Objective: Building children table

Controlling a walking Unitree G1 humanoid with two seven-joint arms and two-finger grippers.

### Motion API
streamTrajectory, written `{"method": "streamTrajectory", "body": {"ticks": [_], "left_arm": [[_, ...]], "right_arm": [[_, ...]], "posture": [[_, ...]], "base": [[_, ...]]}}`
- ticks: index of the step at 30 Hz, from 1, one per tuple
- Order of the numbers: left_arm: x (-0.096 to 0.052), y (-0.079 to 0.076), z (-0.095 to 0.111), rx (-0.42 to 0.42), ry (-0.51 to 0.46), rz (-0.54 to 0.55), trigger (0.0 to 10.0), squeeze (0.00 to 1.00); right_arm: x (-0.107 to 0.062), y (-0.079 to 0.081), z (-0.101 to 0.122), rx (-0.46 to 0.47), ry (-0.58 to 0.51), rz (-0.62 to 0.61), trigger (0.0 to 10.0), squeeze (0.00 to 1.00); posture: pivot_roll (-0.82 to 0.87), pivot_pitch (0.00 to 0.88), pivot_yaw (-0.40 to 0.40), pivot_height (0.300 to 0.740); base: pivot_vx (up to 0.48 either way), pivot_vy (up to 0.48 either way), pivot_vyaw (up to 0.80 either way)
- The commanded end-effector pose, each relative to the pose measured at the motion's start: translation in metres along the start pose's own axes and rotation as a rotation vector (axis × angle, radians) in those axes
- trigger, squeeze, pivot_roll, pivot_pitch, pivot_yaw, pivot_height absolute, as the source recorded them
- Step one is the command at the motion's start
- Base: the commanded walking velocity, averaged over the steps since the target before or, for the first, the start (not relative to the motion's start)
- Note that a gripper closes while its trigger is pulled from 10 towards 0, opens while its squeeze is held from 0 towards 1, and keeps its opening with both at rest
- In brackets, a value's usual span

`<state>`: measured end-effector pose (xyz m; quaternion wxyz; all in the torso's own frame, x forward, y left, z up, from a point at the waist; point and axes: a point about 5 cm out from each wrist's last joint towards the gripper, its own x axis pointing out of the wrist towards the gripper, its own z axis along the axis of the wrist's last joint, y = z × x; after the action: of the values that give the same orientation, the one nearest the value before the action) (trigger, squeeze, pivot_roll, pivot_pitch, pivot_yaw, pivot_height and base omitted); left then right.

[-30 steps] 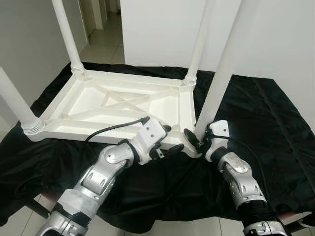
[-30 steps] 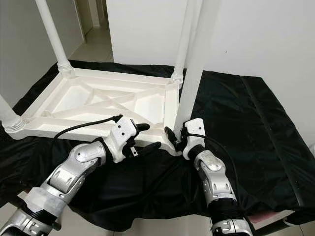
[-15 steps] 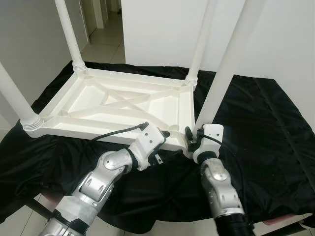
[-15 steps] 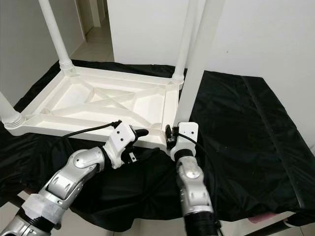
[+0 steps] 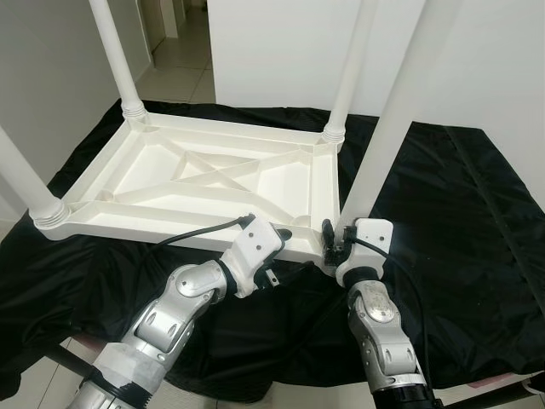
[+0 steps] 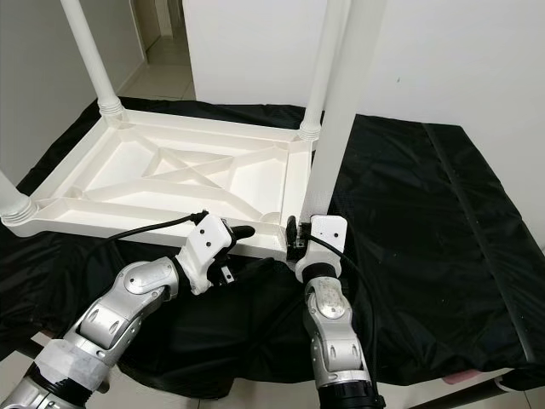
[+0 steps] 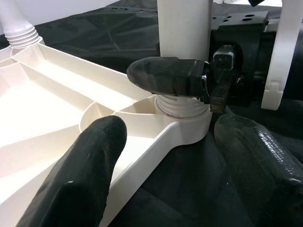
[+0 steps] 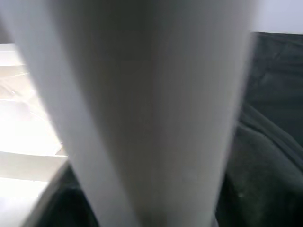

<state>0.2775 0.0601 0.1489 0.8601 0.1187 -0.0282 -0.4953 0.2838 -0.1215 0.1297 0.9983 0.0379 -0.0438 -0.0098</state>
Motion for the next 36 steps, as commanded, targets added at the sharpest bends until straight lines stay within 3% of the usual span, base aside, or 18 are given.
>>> {"method": "streamTrajectory", "body": {"ticks": [1, 4, 5, 10, 13, 19, 23, 36], "left_arm": [[0.000, -0.003, -0.001, 0.008, 0.016, -0.050, 10.0, 0.00], [0.003, -0.001, 0.001, 0.020, 0.008, -0.048, 10.0, 0.00], [0.003, 0.002, 0.002, 0.029, 0.002, -0.027, 10.0, 0.00], [0.002, 0.004, 0.003, 0.027, -0.007, 0.011, 10.0, 0.00], [-0.001, 0.002, 0.001, -0.023, -0.010, 0.047, 10.0, 0.00], [-0.004, 0.003, -0.002, -0.087, 0.005, 0.107, 10.0, 0.00], [-0.004, 0.005, -0.006, -0.078, 0.035, 0.164, 10.0, 0.00], [-0.009, 0.007, -0.005, -0.140, 0.020, 0.129, 10.0, 0.00]], "right_arm": [[-0.006, 0.011, 0.000, 0.088, 0.002, 0.013, 10.0, 1.00], [-0.008, 0.004, 0.005, 0.081, -0.034, 0.031, 10.0, 1.00], [-0.010, -0.001, 0.007, 0.076, -0.054, 0.046, 10.0, 0.00], [-0.013, -0.007, 0.010, 0.068, -0.083, 0.083, 10.0, 0.00], [-0.014, -0.013, 0.011, 0.079, -0.101, 0.097, 10.0, 0.00], [-0.019, -0.012, 0.011, 0.074, -0.105, 0.104, 10.0, 0.00], [-0.022, -0.011, 0.008, 0.071, -0.096, 0.104, 10.0, 0.00], [-0.025, -0.016, 0.005, 0.135, -0.064, 0.102, 10.0, 0.00]], "posture": [[-0.03, 0.042, -0.002, 0.740], [-0.03, 0.038, -0.011, 0.740], [-0.03, 0.043, -0.016, 0.740], [-0.03, 0.047, -0.017, 0.740], [-0.03, 0.063, -0.020, 0.740], [-0.04, 0.070, -0.023, 0.740], [-0.04, 0.075, -0.023, 0.740], [-0.06, 0.074, -0.011, 0.740]], "base": [[0.000, 0.000, 0.00], [0.000, 0.000, 0.00], [0.000, 0.000, 0.00], [0.000, 0.000, 0.00], [0.000, 0.000, 0.00], [0.000, 0.000, 0.00], [0.000, 0.000, 0.00], [0.000, 0.000, 0.00]]}}
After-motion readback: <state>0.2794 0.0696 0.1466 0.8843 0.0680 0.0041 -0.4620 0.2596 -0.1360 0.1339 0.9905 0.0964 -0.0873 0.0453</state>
